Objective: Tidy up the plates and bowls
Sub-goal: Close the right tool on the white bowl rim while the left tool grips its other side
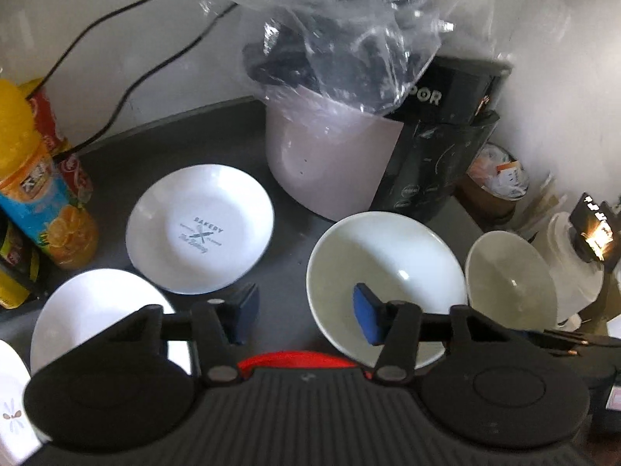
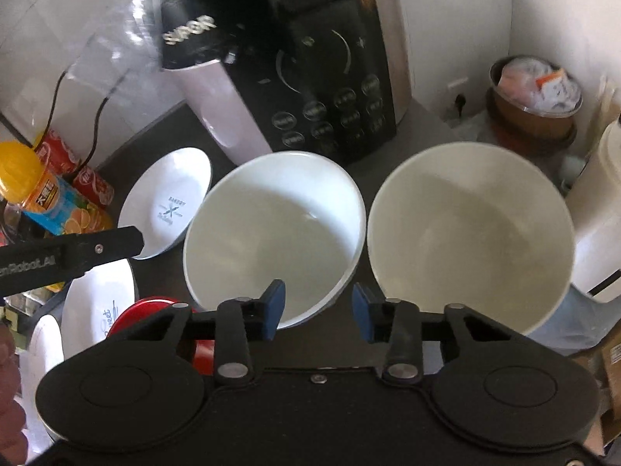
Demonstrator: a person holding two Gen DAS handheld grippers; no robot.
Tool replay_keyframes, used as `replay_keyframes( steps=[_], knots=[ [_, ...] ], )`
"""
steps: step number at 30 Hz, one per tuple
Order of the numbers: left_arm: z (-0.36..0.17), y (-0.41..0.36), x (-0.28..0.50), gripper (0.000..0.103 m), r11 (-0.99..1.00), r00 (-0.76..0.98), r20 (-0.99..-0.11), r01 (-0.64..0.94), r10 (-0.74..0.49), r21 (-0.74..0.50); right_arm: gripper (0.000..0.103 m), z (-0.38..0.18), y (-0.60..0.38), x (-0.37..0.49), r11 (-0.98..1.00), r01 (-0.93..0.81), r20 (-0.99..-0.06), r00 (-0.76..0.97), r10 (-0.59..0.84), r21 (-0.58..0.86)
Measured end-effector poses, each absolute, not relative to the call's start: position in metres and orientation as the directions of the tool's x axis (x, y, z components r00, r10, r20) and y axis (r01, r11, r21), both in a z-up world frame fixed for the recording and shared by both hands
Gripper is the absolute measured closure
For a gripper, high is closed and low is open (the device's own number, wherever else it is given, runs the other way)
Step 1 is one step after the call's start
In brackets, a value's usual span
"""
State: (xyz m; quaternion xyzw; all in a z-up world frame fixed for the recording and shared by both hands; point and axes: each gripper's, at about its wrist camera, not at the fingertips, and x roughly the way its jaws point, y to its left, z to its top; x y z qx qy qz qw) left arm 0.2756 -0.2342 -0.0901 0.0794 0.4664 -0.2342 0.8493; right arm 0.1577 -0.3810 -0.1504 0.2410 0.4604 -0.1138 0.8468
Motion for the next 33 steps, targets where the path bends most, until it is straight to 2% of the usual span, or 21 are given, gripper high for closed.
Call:
replay_keyframes(
  steps=[3, 11, 17, 21, 23, 25, 30, 33],
  knots=[
    [-0.102, -0.247, 0.283, 0.058, 0.888, 0.440, -0.846, 0.453, -0.303, -0.082, 0.067, -0.161, -0.390, 0.162, 0.847, 0.423, -0.848, 0.527, 0.058, 0.321],
    [-0.131, -0.266, 0.302, 0.059, 0.907, 0.401, -0.883, 0.417, -0.245, -0.062, 0.072, -0.173, -0.396, 0.171, 0.855, 0.379, -0.855, 0.503, 0.131, 0.354],
    [-0.146, -0.271, 0.311, 0.072, 0.916, 0.385, -0.900, 0.401, -0.203, -0.036, 0.075, -0.180, -0.399, 0.177, 0.842, 0.385, -0.855, 0.495, 0.158, 0.378],
    [-0.155, -0.272, 0.319, 0.075, 0.924, 0.362, -0.913, 0.381, -0.188, -0.039, 0.076, -0.179, -0.396, 0.181, 0.855, 0.372, -0.855, 0.498, 0.144, 0.360],
    [-0.159, -0.273, 0.321, 0.081, 0.927, 0.359, -0.916, 0.374, -0.181, -0.037, 0.076, -0.179, -0.395, 0.182, 0.860, 0.375, -0.860, 0.494, 0.131, 0.346],
    [-0.162, -0.273, 0.323, 0.091, 0.931, 0.346, -0.918, 0.361, -0.193, -0.059, 0.077, -0.179, -0.393, 0.184, 0.864, 0.377, -0.862, 0.492, 0.119, 0.334],
    [-0.158, -0.269, 0.322, 0.099, 0.941, 0.360, -0.911, 0.328, -0.202, -0.079, 0.080, -0.178, -0.393, 0.181, 0.859, 0.384, -0.857, 0.503, 0.113, 0.339],
    [-0.147, -0.268, 0.318, 0.099, 0.934, 0.385, -0.894, 0.346, -0.229, -0.090, 0.081, -0.172, -0.398, 0.177, 0.844, 0.399, -0.847, 0.520, 0.115, 0.360]
  ],
)
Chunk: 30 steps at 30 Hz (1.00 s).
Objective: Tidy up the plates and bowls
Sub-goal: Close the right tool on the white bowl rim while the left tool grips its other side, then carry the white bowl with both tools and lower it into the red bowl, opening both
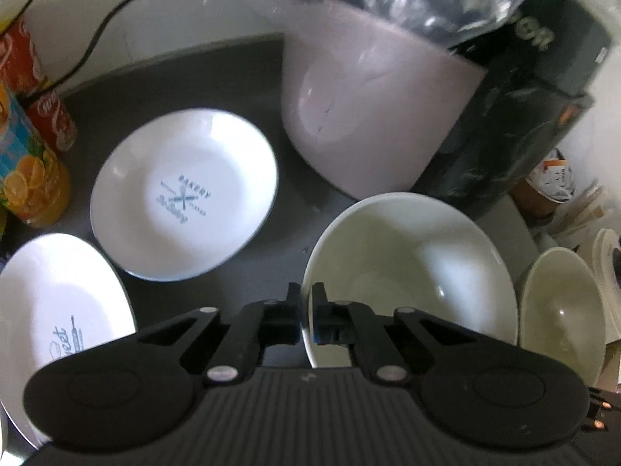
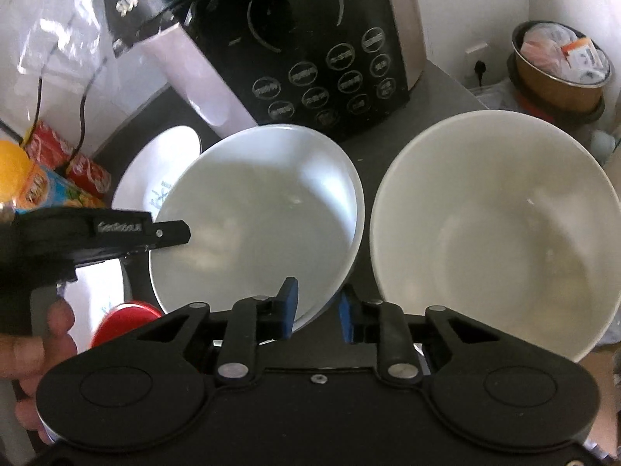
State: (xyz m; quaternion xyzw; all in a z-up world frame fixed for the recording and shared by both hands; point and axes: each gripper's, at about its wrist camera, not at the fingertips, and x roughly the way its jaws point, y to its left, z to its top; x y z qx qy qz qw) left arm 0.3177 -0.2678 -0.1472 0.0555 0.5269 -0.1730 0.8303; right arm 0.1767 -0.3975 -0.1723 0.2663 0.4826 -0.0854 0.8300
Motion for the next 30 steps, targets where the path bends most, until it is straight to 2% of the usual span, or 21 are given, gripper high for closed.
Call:
replay_keyframes(
  steps=[16, 30],
  knots=[
    [-0.088, -0.239, 0.294, 0.099, 0.923, 0.451, -0.830, 0.339, -0.329, -0.181, 0.081, -0.110, -0.376, 0.153, 0.896, 0.320, -0.790, 0.611, 0.052, 0.307],
    [-0.066, -0.192, 0.267, 0.099, 0.920, 0.457, -0.816, 0.327, -0.354, -0.215, 0.081, -0.082, -0.330, 0.135, 0.928, 0.272, -0.767, 0.642, 0.021, 0.253]
  ],
)
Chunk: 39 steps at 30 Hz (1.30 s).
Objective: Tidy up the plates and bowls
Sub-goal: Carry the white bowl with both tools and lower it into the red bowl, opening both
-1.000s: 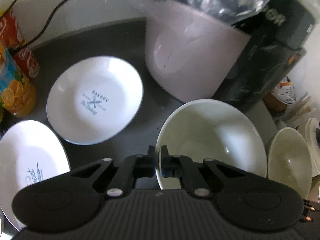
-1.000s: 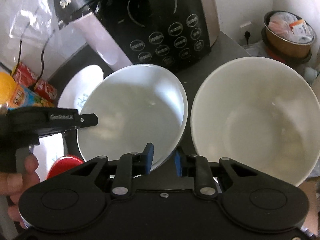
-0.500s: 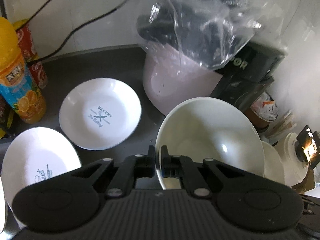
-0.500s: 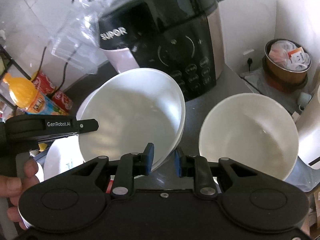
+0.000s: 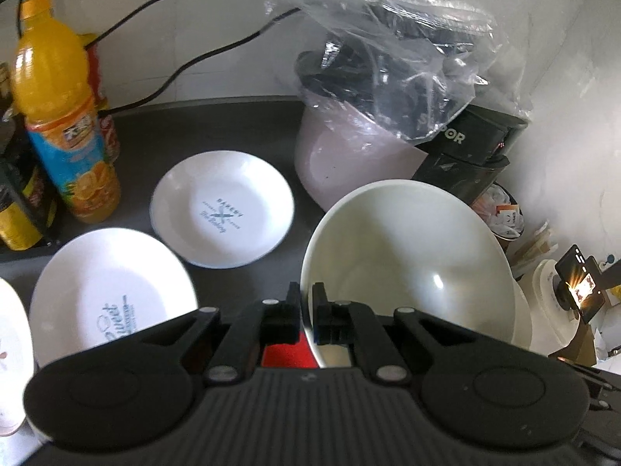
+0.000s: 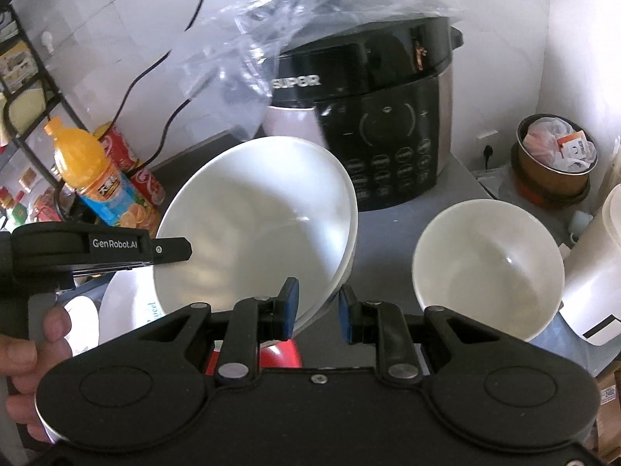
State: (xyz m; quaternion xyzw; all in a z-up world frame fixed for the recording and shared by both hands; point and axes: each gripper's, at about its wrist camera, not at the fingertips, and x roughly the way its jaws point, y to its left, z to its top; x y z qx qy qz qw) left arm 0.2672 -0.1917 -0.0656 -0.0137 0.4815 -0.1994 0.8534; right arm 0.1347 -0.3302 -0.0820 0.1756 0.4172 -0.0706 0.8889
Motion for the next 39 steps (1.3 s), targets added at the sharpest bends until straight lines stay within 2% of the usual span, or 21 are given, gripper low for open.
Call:
replay_keyframes(
  steps=[18, 39],
  knots=[
    [-0.065, -0.136, 0.249, 0.098, 0.930, 0.442, -0.836, 0.311, -0.326, -0.198, 0.081, -0.085, -0.284, 0.128, 0.948, 0.204, -0.781, 0.621, 0.068, 0.245],
    [-0.108, -0.119, 0.237, 0.097, 0.928, 0.329, -0.896, 0.319, -0.299, -0.192, 0.081, -0.117, -0.256, 0.118, 0.957, 0.230, -0.853, 0.521, 0.032, 0.177]
  ],
)
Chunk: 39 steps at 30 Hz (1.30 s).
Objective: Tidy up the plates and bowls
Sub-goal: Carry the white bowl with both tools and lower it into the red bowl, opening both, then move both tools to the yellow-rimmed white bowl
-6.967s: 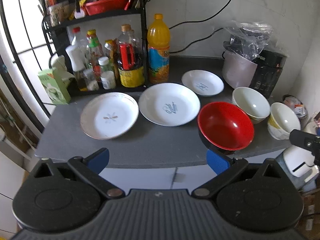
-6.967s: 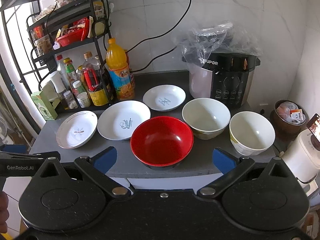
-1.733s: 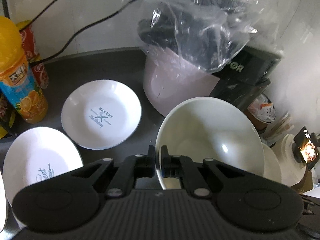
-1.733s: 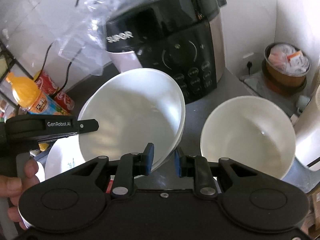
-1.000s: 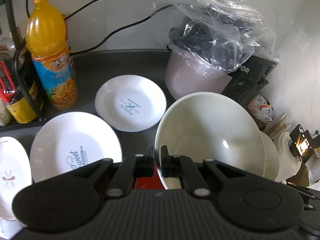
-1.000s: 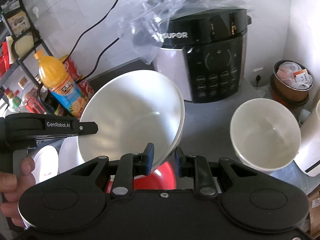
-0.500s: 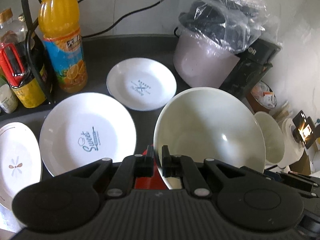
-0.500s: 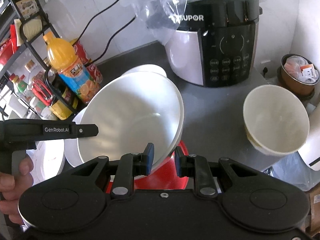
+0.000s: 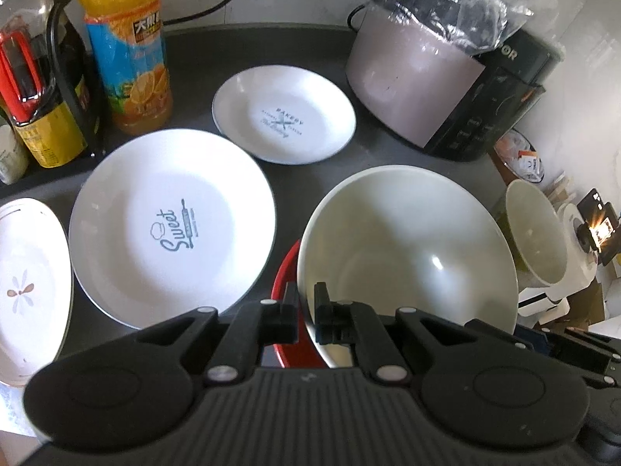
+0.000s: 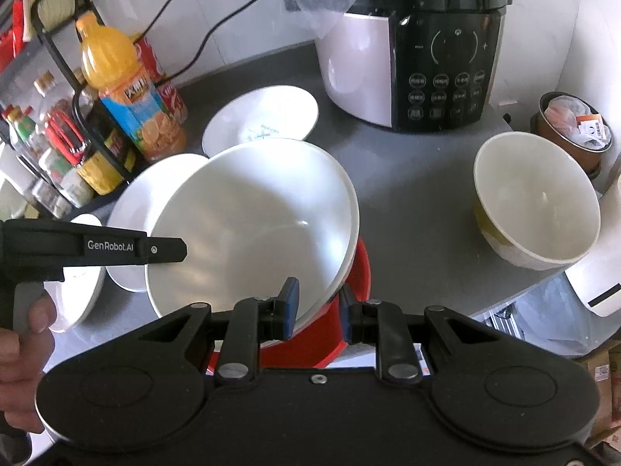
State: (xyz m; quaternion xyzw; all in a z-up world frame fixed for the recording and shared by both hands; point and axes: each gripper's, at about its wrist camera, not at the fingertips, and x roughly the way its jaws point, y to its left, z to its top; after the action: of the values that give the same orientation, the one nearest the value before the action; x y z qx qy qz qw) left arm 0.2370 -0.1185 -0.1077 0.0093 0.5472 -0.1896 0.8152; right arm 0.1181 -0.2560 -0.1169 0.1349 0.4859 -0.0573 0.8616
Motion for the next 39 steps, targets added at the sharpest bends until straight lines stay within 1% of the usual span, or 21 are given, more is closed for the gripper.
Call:
replay_keyframes(
  steps=[17, 18, 21, 23, 26, 27, 28, 30, 35, 38, 39],
  knots=[
    [-0.125, -0.120, 0.236, 0.097, 0.932, 0.296, -0.916, 0.318, -0.270, -0.172, 0.080, -0.137, -0.250, 0.123, 0.964, 0.224, -0.883, 0.469, 0.023, 0.144],
    [-0.126, -0.121, 0.237, 0.097, 0.933, 0.293, -0.918, 0.319, -0.266, -0.168, 0.077, -0.138, -0.250, 0.123, 0.964, 0.223, -0.884, 0.467, 0.026, 0.146],
    [-0.128, -0.122, 0.238, 0.096, 0.934, 0.282, -0.923, 0.317, -0.261, -0.168, 0.073, -0.136, -0.248, 0.125, 0.967, 0.215, -0.887, 0.461, 0.025, 0.139],
    [-0.129, -0.123, 0.237, 0.096, 0.933, 0.280, -0.924, 0.321, -0.260, -0.165, 0.072, -0.136, -0.247, 0.125, 0.969, 0.208, -0.889, 0.458, 0.025, 0.134],
    [-0.128, -0.125, 0.237, 0.096, 0.931, 0.277, -0.928, 0.334, -0.249, -0.150, 0.068, -0.132, -0.248, 0.122, 0.968, 0.204, -0.891, 0.453, 0.039, 0.146],
    [-0.127, -0.126, 0.237, 0.095, 0.931, 0.271, -0.931, 0.335, -0.245, -0.148, 0.064, -0.129, -0.249, 0.120, 0.968, 0.204, -0.888, 0.459, 0.041, 0.150],
    [-0.126, -0.127, 0.237, 0.095, 0.930, 0.263, -0.934, 0.337, -0.242, -0.146, 0.055, -0.125, -0.249, 0.118, 0.968, 0.200, -0.878, 0.477, 0.038, 0.151],
    [-0.124, -0.129, 0.238, 0.094, 0.929, 0.259, -0.937, 0.345, -0.235, -0.137, 0.043, -0.115, -0.248, 0.114, 0.975, 0.173, -0.859, 0.511, 0.030, 0.136],
    [-0.107, -0.137, 0.240, 0.089, 0.924, 0.317, -0.924, 0.373, -0.214, -0.086, 0.043, -0.103, -0.253, 0.114, 0.977, 0.152, -0.839, 0.542, 0.046, 0.151],
    [-0.094, -0.145, 0.242, 0.083, 0.910, 0.329, -0.910, 0.401, -0.251, -0.106, 0.043, -0.107, -0.264, 0.115, 0.969, 0.182, -0.841, 0.539, 0.044, 0.168],
    [-0.091, -0.148, 0.242, 0.078, 0.906, 0.337, -0.906, 0.410, -0.256, -0.103, 0.043, -0.107, -0.270, 0.114, 0.963, 0.198, -0.840, 0.540, 0.048, 0.182]
  ],
)
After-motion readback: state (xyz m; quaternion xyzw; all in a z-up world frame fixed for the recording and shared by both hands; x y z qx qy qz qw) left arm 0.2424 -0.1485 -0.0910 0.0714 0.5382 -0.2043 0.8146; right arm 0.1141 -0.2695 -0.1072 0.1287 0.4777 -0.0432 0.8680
